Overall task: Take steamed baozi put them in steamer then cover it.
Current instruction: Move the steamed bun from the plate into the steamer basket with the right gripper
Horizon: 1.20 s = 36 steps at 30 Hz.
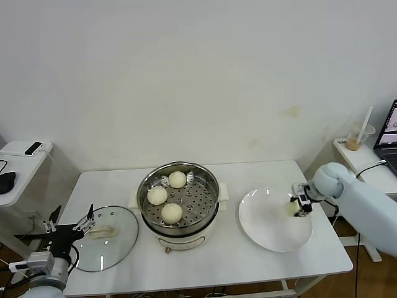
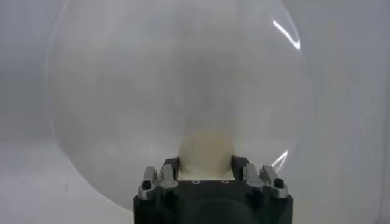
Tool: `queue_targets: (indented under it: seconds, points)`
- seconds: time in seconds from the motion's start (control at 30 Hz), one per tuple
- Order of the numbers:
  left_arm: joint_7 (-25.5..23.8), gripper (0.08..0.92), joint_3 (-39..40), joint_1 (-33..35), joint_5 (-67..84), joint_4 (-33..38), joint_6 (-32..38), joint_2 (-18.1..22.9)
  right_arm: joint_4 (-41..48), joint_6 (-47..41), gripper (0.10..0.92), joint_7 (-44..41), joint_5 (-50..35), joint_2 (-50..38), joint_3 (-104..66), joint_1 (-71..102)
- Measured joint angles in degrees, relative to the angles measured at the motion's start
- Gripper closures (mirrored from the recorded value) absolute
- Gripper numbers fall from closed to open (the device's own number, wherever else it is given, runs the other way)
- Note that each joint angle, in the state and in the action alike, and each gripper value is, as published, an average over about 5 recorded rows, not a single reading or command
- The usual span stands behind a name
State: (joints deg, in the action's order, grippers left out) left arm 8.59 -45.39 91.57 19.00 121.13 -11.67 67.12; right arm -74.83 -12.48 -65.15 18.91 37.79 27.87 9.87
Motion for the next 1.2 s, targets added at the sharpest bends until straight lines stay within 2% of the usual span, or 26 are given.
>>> queue_targets:
  seconds: [0.43, 0.77, 1.2]
  points:
    - [0.1, 0.177, -0.1, -0.3, 0.1, 0.2, 0.1, 0.1, -6.5, -4.8, 0.472, 0.7, -13.5, 2.5, 14.7, -20.9]
    - [0.2, 0.177, -0.2, -1.1, 0.1, -0.5, 0.0, -0.4, -7.3, -10.3, 0.465, 3.8, -24.2, 11.4, 25.0, -33.1]
    - [0.2, 0.177, -0.9, -1.1, -0.1, -0.6, 0.0, 0.1, -6.2, -18.9, 0.457, 10.3, -36.2, 24.1, 32.0, -35.3]
